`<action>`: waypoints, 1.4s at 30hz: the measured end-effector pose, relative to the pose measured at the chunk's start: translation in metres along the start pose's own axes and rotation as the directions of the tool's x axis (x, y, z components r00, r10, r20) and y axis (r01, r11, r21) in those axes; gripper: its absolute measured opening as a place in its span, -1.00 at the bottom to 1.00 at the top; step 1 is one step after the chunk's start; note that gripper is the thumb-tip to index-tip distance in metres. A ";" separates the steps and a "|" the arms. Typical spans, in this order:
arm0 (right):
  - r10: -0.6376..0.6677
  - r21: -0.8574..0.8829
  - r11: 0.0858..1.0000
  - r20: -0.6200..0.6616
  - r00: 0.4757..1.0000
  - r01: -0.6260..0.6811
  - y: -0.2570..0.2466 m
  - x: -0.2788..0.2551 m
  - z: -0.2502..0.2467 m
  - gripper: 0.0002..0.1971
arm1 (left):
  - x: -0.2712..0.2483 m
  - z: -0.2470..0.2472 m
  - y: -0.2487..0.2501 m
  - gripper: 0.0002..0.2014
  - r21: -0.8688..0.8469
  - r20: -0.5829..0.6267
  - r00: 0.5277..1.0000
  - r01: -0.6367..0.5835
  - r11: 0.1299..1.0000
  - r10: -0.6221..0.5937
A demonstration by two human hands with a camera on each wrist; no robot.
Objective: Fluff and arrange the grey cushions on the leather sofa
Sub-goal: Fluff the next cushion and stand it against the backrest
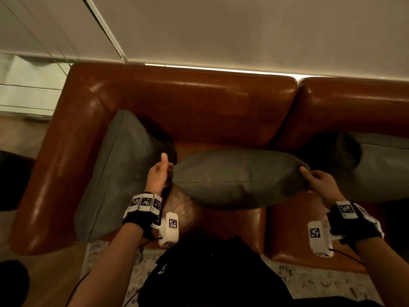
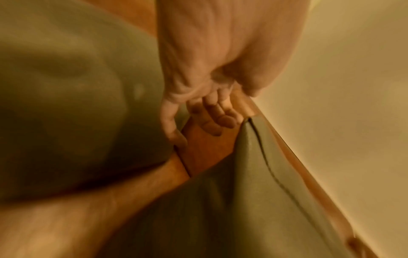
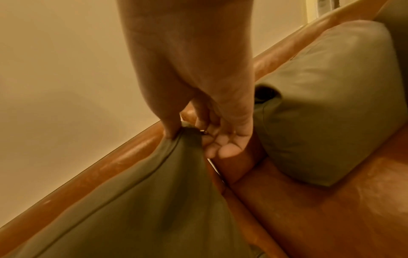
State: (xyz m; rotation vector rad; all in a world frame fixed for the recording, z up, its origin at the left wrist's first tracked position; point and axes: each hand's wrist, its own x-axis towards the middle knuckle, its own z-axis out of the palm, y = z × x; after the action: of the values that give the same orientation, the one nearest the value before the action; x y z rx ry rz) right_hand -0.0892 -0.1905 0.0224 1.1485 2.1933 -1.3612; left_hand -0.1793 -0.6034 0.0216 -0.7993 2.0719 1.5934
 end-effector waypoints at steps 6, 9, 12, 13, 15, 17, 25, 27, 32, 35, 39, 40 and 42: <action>-0.218 -0.154 0.968 -0.109 0.970 0.200 -0.009 -0.014 0.026 -0.61 | 0.012 0.002 -0.001 -0.69 0.285 -0.255 0.909 -0.256 0.924 0.330; -0.302 -0.235 0.933 -0.103 0.948 0.272 -0.012 -0.022 0.040 -0.65 | 0.009 -0.004 -0.009 -0.62 0.124 -0.289 0.938 -0.162 0.979 0.192; -0.270 -0.240 0.946 -0.214 0.939 0.217 -0.007 -0.021 0.034 -0.65 | -0.012 -0.006 -0.026 -0.71 0.298 -0.087 0.937 -0.300 0.906 0.338; -0.266 -0.233 0.949 -0.241 0.934 0.210 -0.007 -0.022 0.037 -0.66 | -0.015 -0.003 -0.030 -0.73 0.359 -0.051 0.913 -0.362 0.860 0.405; -0.366 -0.239 0.918 -0.203 0.908 0.316 -0.021 -0.032 0.057 -0.74 | -0.013 0.008 -0.028 -0.70 0.412 -0.055 0.871 -0.426 0.806 0.488; -0.517 -0.270 0.835 -0.091 0.851 0.479 -0.039 -0.047 0.082 -0.80 | -0.011 0.022 -0.015 -0.72 0.441 -0.057 0.849 -0.450 0.777 0.525; -0.461 -0.156 0.887 -0.297 0.836 0.434 -0.058 -0.058 0.028 -0.65 | 0.023 -0.025 -0.003 -0.65 0.405 -0.289 0.823 -0.357 0.842 0.488; -0.527 -0.124 0.848 -0.295 0.797 0.515 -0.093 -0.073 0.043 -0.65 | 0.040 -0.015 -0.010 -0.64 0.380 -0.329 0.889 -0.183 0.907 0.317; -0.659 -0.075 0.747 -0.216 0.720 0.661 -0.190 -0.089 0.109 -0.62 | 0.058 -0.001 -0.017 -0.44 0.393 -0.118 0.983 -0.086 0.915 0.143; -0.684 -0.064 0.726 -0.157 0.712 0.684 -0.228 -0.062 0.177 -0.65 | 0.035 0.018 -0.012 -0.37 0.174 0.126 0.922 -0.383 0.907 0.365; -0.589 -0.202 0.733 0.288 0.755 0.649 -0.229 -0.010 0.252 -0.78 | 0.048 0.055 -0.021 -0.05 0.200 0.352 0.808 -0.557 0.806 0.472; -0.544 -0.247 0.718 0.386 0.746 0.651 -0.221 -0.001 0.260 -0.76 | 0.061 0.062 -0.025 0.01 0.343 0.362 0.829 -0.544 0.766 0.427; -0.522 -0.331 0.663 0.439 0.731 0.672 -0.191 0.010 0.259 -0.60 | 0.088 0.075 -0.027 0.03 0.472 0.294 0.889 -0.455 0.755 0.352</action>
State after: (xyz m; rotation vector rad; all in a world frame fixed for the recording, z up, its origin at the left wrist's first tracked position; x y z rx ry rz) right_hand -0.2785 -0.4501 0.0026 -0.0157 2.5522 -0.9988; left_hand -0.2303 -0.5532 -0.0732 0.0082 2.4741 1.1066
